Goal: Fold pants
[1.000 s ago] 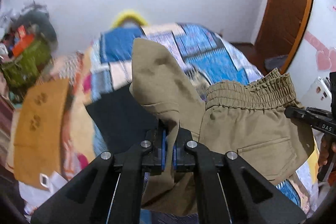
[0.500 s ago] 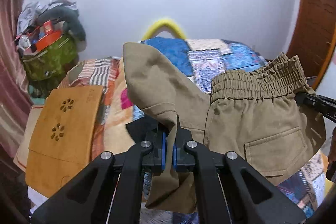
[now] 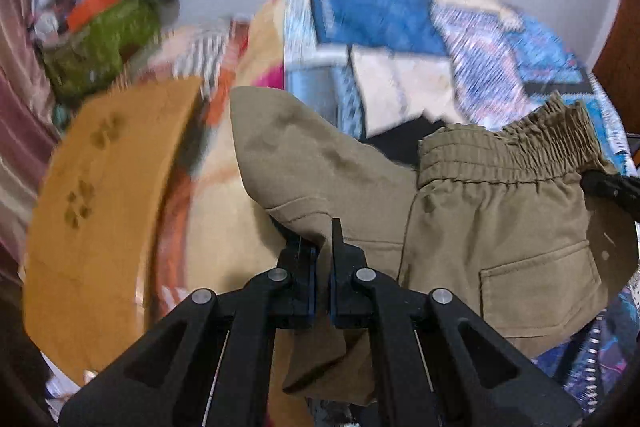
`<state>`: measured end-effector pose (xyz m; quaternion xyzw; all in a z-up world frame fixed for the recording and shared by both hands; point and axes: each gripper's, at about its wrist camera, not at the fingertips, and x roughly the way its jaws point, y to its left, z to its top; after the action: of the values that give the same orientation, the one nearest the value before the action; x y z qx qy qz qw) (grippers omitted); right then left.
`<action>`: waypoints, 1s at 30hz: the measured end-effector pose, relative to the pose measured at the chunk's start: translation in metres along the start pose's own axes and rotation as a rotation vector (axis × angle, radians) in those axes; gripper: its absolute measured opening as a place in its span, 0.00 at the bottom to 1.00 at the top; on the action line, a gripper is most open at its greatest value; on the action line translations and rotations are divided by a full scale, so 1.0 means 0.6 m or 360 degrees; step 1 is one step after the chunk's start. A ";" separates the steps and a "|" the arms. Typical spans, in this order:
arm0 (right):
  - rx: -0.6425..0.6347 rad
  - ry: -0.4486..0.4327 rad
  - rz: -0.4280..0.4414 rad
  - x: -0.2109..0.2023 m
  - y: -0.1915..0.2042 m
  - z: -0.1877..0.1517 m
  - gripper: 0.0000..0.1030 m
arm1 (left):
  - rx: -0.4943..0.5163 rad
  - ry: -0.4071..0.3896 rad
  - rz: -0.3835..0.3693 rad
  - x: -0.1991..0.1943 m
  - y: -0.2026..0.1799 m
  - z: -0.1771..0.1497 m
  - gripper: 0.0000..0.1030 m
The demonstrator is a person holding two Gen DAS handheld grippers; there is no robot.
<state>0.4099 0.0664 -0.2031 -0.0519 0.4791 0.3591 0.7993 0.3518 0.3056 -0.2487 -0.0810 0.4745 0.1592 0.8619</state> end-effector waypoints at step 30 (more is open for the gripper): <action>-0.0307 -0.0754 -0.0018 -0.449 0.189 -0.133 0.25 | 0.0201 -0.0748 -0.0175 -0.559 -0.072 -0.130 0.22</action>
<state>0.2046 -0.0256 0.0002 -0.0452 0.2416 0.4007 0.8826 0.1379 0.1760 -0.0078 -0.0134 0.2649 0.0965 0.9593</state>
